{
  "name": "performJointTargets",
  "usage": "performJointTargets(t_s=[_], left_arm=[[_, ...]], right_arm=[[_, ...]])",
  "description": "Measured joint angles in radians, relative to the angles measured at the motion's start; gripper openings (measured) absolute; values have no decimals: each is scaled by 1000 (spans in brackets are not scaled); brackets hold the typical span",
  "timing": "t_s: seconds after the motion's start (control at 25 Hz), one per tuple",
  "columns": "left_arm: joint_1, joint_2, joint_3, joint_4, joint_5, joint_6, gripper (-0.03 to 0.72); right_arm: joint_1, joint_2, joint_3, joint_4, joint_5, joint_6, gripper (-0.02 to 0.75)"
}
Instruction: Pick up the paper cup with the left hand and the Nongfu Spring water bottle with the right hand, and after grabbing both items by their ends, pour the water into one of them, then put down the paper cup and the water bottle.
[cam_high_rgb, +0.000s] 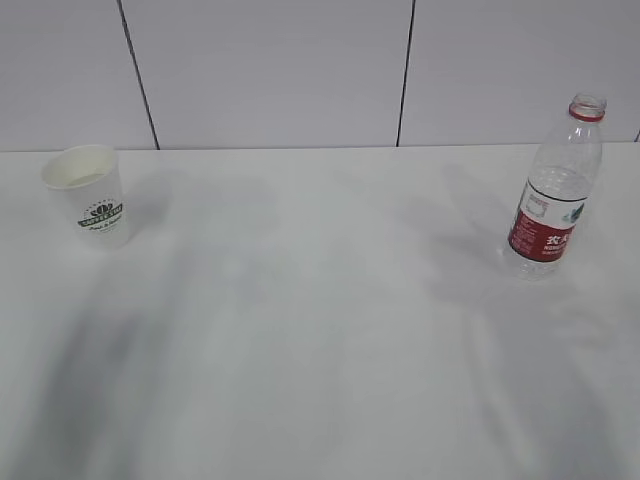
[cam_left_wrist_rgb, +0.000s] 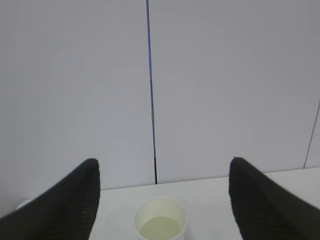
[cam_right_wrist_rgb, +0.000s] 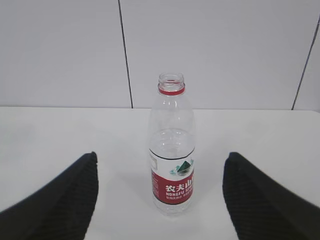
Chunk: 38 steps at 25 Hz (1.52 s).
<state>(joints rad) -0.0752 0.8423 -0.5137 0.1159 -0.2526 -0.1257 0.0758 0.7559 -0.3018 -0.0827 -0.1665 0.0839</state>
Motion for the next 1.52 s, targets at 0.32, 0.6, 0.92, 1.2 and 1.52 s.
performJointTargets(t_s=[0.32,0.6,0.92,1.2,1.52], left_arm=[[0,-171,0,19,189,0,591],[0,-296,0,21,325,0,590],[0,-407,0,21,496,0,589],[0,-484,0,21,628,0,590],[0,-536,-50,-39,839,0,586]], right_arm=[[0,-120,-30,0,167,0,585],[0,-223,-34,0,316,-2,585],[0,-305,-73,15,499,-2,585],[0,-336,-142,43,689,-12,585],[0,-416,-162,49,857,-34,585]])
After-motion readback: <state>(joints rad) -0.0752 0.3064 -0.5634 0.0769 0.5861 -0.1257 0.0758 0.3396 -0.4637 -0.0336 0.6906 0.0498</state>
